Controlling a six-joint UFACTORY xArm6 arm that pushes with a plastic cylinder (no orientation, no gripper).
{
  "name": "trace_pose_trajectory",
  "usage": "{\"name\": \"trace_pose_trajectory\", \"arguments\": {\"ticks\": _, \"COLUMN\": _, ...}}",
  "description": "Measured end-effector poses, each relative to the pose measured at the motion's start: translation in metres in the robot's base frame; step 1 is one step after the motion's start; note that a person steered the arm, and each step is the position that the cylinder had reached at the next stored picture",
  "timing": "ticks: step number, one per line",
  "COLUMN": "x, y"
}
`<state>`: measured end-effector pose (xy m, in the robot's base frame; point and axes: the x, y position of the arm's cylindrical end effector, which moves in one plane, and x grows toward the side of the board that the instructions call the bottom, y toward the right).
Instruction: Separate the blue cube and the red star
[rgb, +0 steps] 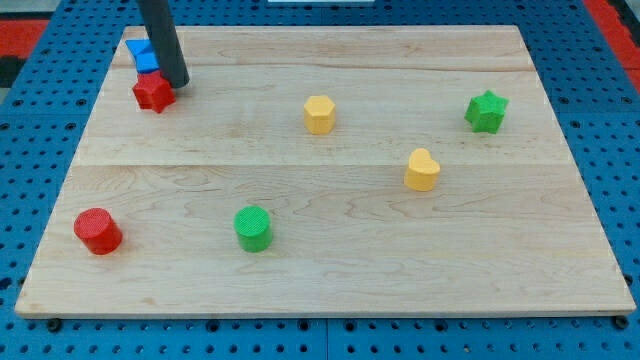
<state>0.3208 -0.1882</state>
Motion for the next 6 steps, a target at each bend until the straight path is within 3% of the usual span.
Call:
{"name": "trace_pose_trajectory", "arguments": {"ticks": 1, "x": 0.007, "y": 0.005}}
{"name": "trace_pose_trajectory", "arguments": {"ticks": 2, "x": -0.023, "y": -0.016}}
{"name": "trace_pose_trajectory", "arguments": {"ticks": 3, "x": 0.005, "y": -0.033}}
{"name": "trace_pose_trajectory", "arguments": {"ticks": 6, "x": 0.106, "y": 0.013}}
